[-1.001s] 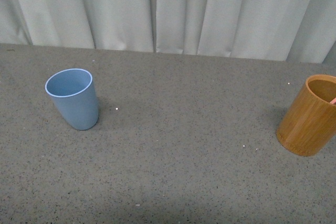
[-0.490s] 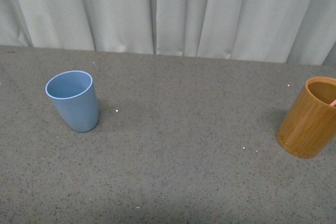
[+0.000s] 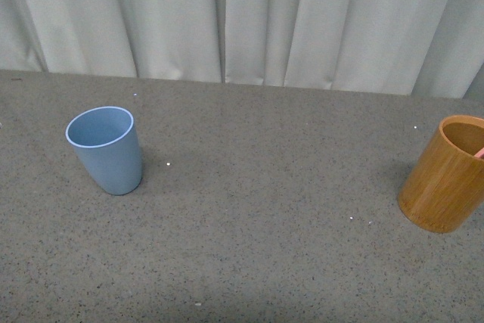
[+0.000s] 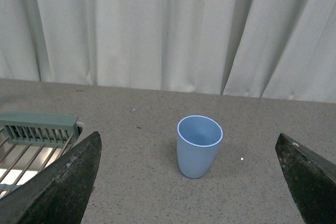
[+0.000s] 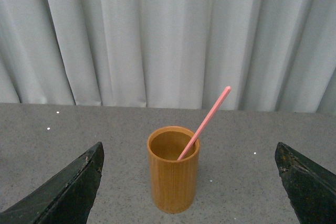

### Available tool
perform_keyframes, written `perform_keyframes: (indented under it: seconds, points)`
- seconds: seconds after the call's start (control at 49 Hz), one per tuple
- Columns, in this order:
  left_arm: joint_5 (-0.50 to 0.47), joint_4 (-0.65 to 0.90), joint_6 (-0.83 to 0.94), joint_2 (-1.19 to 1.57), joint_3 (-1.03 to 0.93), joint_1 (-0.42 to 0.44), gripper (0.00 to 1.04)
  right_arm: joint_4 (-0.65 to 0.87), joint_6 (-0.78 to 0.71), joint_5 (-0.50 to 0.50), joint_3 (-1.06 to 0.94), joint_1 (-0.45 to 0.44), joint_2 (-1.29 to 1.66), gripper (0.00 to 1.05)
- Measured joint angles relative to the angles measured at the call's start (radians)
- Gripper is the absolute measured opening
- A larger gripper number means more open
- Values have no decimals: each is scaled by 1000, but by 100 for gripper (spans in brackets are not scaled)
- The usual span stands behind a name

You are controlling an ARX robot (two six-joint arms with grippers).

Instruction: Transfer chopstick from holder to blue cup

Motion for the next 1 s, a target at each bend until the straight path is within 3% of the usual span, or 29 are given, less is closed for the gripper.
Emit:
perform_keyframes:
  seconds: [1.001]
  points:
    - [0, 0, 0, 0, 0, 0, 98, 0, 0, 0, 0, 0, 0, 95]
